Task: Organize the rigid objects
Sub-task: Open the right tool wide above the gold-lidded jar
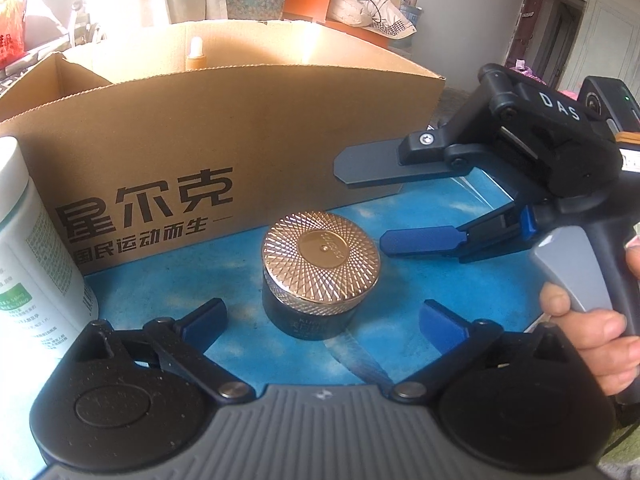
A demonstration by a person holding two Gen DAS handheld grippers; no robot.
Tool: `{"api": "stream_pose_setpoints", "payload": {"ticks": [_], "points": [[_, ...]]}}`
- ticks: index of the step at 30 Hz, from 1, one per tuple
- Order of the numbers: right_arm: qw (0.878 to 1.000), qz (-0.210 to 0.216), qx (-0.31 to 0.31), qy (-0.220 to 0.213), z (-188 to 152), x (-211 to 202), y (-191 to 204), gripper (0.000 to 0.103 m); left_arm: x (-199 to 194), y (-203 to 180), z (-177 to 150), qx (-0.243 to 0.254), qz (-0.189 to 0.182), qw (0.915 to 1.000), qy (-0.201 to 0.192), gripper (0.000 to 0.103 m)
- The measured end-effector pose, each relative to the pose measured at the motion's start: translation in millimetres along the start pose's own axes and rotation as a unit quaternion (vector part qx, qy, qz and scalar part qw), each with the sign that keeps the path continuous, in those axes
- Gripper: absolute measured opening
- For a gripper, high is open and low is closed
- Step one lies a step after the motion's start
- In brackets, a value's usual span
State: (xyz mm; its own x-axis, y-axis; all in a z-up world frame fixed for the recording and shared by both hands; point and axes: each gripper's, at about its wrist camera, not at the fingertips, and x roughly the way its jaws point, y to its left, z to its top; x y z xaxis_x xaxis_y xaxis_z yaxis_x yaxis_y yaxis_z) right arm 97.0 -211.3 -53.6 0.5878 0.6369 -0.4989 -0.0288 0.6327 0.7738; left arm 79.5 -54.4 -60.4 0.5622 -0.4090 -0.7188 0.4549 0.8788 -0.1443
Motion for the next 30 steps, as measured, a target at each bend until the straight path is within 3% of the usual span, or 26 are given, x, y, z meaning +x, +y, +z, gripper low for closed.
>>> {"api": "stream_pose_setpoints", "payload": {"ticks": [2,14,20,30], "points": [[1.0,0.001,-0.011,-0.001,-1.3,1.7,2.7,0.102,1.0,-3.5,-1.3,0.003,0.004,1.0,0.003,0.103],[0.999,0.016,-0.044,-0.023,-10.2,-2.4,2.0,0.102,14.1,-21.4,-0.3,0.025,0.035,0.999,0.008,0.103],[0.998,0.01,-0.068,-0.009,-12.1,-2.2,5.1,0.102,19.4,-29.5,-1.6,0.033,0.054,0.998,0.007,0.103],[0.998,0.039,-0.053,-0.003,-8.2,-9.7,-3.0,0.102,26.1,-36.6,-4.7,0.044,0.066,0.9968,0.004,0.103]]}}
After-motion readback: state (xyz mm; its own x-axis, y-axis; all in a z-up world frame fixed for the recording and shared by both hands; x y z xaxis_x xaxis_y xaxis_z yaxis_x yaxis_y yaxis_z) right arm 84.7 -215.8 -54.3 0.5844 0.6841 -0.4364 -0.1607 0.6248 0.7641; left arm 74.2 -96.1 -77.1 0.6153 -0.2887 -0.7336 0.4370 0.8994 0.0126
